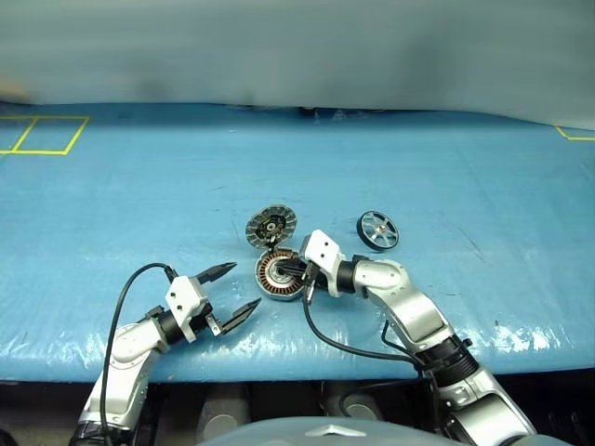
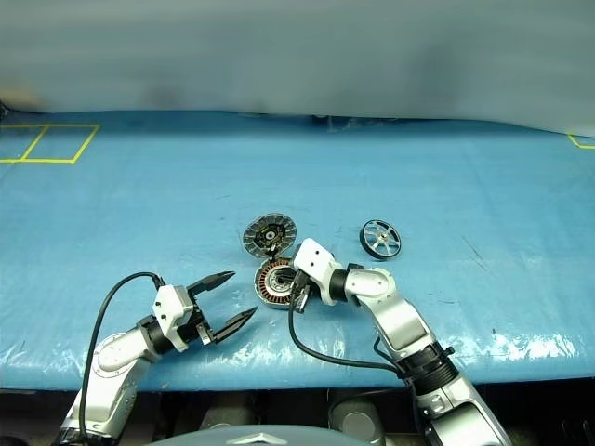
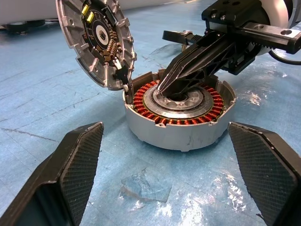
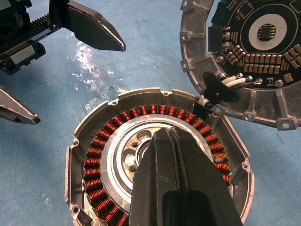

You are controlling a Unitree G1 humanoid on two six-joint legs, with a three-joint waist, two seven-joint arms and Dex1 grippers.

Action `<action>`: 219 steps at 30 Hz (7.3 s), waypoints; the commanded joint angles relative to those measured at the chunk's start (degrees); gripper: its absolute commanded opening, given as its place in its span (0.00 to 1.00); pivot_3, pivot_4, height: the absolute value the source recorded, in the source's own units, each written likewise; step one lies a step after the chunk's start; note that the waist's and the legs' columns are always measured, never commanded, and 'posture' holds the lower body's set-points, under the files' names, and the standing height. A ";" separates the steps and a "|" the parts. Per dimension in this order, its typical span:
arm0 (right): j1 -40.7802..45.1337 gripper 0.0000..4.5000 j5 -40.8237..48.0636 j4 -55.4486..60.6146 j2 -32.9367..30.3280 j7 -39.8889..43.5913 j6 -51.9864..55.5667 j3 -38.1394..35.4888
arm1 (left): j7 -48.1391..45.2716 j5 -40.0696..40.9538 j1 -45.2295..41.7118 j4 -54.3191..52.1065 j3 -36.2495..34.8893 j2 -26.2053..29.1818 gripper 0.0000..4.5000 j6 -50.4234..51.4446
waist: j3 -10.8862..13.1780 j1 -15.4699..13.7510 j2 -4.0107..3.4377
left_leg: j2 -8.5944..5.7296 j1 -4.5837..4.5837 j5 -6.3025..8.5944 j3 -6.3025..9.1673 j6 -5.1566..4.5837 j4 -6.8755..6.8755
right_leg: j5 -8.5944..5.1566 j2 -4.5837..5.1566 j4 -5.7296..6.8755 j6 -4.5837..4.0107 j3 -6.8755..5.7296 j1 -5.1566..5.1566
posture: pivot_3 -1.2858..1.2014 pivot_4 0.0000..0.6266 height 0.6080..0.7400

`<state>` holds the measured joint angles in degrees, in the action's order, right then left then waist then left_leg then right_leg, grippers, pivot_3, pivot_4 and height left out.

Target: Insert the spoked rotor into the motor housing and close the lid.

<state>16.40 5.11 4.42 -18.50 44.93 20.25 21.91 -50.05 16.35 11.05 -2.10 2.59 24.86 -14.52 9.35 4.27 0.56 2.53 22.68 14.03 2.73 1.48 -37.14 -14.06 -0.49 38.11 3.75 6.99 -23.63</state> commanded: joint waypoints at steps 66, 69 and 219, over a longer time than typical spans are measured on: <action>-5.89 0.57 5.57 1.88 -11.25 -17.33 12.98 -26.01 | -1.89 -0.63 -2.16 3.69 0.67 -0.92 1.00 -2.39 | 0.01 -0.39 0.02 | -0.02 0.08 0.00 -0.08 -0.01 -0.02 | 0.10 0.03 -0.16 0.16 0.06 0.02 | 0.52 0.24 1.00; -6.28 0.57 5.77 1.92 -11.20 -17.30 13.09 -26.28 | -1.89 -0.81 -2.19 3.90 0.78 -1.03 1.00 -2.52 | 0.01 -0.34 0.02 | -0.02 0.08 0.00 -0.08 0.00 -0.03 | 0.10 0.03 -0.16 0.16 0.07 0.02 | 0.52 0.24 1.00; 29.82 0.00 11.79 -32.92 5.27 10.98 -0.53 -15.24 | -2.01 0.94 0.20 4.74 -0.29 -1.47 1.00 -4.26 | 0.01 0.23 -0.04 | 0.00 0.09 0.01 -0.05 -0.02 0.05 | 0.40 0.01 -0.16 0.22 0.01 -0.01 | 0.52 0.24 1.00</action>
<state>44.55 14.78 -29.22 -13.45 52.34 19.44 7.42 -52.42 16.92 10.83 4.23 2.95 23.64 -17.30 9.36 4.50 0.52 2.54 22.78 14.04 2.68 1.46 -37.07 -13.63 -0.48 37.95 3.91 7.00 -23.65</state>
